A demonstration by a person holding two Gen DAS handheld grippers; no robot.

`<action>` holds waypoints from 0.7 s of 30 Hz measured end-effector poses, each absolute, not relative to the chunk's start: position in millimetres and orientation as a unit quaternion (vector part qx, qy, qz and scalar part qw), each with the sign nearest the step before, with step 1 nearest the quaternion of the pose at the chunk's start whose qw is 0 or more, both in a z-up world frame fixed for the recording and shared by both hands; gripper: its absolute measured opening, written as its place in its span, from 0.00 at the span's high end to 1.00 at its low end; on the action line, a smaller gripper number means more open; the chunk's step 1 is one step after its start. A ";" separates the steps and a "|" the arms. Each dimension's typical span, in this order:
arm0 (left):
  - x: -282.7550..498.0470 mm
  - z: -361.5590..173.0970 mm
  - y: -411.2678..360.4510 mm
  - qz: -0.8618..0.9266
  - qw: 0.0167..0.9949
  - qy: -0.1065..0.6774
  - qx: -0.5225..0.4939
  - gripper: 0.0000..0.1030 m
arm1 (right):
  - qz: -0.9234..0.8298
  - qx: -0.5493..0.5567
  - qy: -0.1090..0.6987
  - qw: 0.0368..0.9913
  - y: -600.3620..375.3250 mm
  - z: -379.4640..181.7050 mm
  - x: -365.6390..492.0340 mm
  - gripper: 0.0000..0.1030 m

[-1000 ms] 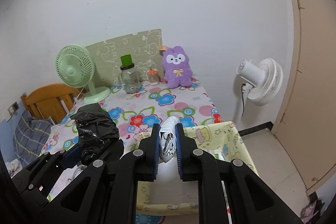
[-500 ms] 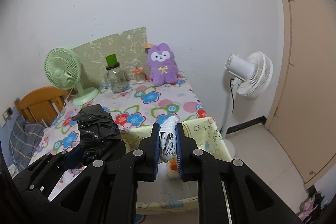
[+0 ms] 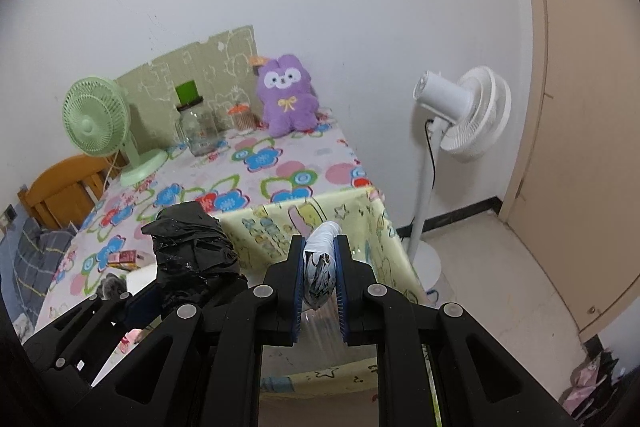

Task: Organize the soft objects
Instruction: 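Carry the umbrella and white cloth over the yellow paper box and lower them inside, then open both tools to release the umbrella and white cloth into the box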

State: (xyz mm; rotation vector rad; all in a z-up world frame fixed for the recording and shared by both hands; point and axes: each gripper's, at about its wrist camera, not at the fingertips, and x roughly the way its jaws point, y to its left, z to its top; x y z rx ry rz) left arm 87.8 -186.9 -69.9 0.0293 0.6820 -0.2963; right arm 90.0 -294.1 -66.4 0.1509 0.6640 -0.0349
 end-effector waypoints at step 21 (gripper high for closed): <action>87.3 -78.3 -190.6 -0.155 0.921 0.356 0.022 0.10 | -0.016 0.063 0.339 0.938 -296.3 -75.8 87.9 0.33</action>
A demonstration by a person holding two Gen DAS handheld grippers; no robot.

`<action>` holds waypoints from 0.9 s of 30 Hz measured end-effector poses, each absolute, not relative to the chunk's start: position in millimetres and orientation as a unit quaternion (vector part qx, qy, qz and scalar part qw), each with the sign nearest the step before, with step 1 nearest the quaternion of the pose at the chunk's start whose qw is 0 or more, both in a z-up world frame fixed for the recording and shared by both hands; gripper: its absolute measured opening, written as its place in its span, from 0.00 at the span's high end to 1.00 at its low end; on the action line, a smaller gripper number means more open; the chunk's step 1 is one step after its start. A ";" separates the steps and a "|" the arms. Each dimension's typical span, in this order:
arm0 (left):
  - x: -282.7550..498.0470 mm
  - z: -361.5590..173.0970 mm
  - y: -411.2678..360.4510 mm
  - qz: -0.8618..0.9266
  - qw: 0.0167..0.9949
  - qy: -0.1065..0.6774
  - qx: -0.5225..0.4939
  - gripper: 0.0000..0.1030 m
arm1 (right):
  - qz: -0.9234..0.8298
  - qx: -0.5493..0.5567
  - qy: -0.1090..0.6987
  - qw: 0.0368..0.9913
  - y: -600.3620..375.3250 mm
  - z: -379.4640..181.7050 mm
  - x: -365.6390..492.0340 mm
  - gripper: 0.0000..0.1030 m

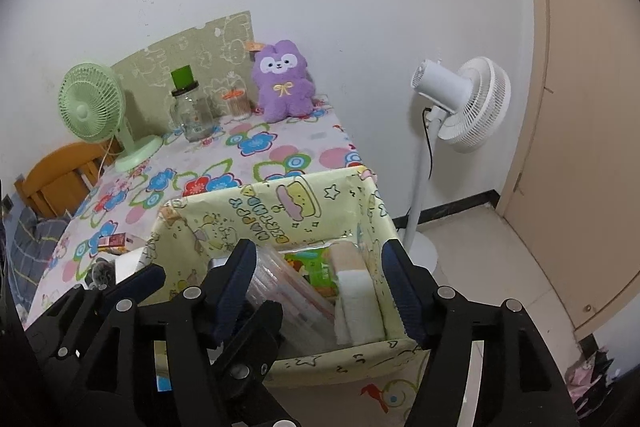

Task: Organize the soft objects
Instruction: 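Open both tools to release the umbrella and white cloth into the box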

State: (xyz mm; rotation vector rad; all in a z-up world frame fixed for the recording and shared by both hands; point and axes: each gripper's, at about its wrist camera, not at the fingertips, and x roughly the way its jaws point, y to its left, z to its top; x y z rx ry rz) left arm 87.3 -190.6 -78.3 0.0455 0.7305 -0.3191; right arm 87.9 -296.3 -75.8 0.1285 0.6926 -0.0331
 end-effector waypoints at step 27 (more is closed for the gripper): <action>53.8 -32.9 -126.0 -0.124 0.947 0.296 0.019 0.00 | -0.020 0.036 0.282 0.958 -232.8 -27.8 51.5 0.05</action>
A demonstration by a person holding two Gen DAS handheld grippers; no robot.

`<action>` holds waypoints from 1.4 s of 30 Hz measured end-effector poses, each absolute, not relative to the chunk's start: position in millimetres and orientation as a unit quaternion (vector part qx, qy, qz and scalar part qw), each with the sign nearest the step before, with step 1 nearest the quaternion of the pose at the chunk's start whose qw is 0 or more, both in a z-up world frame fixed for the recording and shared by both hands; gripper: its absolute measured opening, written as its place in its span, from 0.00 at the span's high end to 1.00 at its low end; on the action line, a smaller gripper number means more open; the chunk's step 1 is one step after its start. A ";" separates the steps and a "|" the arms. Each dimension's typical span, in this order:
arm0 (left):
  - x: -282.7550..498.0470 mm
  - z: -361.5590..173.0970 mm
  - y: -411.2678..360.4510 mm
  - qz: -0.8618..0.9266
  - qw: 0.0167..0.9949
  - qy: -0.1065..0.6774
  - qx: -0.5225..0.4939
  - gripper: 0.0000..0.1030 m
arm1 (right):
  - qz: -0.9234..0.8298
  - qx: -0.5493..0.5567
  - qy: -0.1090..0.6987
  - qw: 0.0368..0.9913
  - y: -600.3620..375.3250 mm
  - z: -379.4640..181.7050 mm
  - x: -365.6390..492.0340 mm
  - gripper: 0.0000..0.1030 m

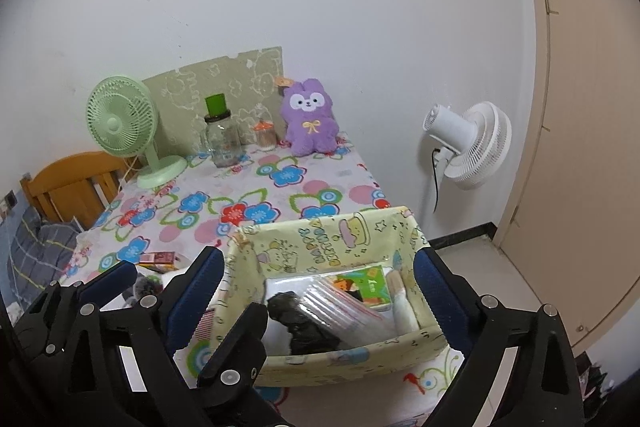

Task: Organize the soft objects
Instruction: 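Open both tools to release the umbrella and white cloth into the box, then withdraw both tools from the box and move toward the white towel and grey pouch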

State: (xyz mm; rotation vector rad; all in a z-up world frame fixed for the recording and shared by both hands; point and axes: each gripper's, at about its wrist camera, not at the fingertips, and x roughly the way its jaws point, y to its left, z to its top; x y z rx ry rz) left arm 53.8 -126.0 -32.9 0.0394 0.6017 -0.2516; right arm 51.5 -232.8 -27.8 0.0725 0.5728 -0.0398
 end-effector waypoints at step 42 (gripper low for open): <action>33.4 -34.0 -24.7 -0.071 0.961 0.265 0.010 0.00 | 0.041 0.017 0.271 0.962 -132.1 -26.3 41.5 0.05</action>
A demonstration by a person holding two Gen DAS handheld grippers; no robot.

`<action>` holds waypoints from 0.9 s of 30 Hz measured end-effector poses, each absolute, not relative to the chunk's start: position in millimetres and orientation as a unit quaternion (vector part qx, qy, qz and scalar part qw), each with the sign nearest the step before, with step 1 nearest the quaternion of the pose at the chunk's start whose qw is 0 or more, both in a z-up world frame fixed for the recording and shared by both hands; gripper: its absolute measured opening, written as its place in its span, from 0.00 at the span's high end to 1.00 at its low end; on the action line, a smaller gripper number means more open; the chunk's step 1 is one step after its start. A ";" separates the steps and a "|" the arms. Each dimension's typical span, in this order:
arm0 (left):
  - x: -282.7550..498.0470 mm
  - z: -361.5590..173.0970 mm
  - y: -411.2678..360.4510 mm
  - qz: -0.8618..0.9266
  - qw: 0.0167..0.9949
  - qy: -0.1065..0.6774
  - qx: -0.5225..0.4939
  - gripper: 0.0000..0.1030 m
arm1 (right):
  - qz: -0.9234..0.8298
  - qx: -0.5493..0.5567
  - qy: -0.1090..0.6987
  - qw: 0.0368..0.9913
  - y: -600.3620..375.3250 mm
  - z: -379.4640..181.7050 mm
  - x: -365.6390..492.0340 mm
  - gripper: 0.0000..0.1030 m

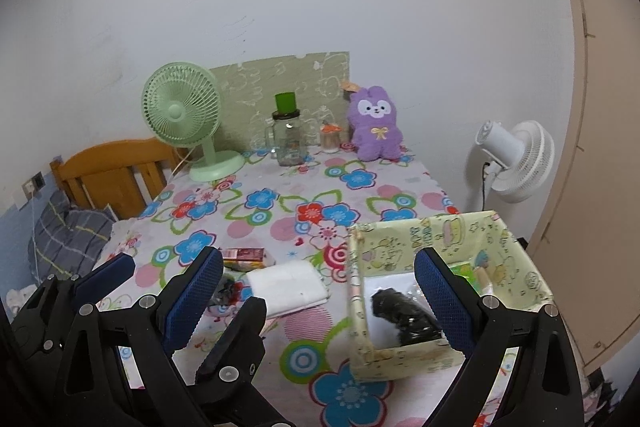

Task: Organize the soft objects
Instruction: 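Withdraw both tools from the box and move toward the white towel and grey pouch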

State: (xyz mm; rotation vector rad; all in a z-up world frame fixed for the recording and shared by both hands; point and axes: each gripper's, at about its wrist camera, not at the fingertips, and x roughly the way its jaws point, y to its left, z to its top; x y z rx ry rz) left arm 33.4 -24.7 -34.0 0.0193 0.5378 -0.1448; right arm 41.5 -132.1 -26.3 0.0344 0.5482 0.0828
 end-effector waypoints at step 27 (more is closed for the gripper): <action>59.7 -93.6 26.1 -0.030 0.949 0.314 0.006 0.01 | 0.069 0.000 0.321 0.944 -78.1 -91.6 75.5 0.05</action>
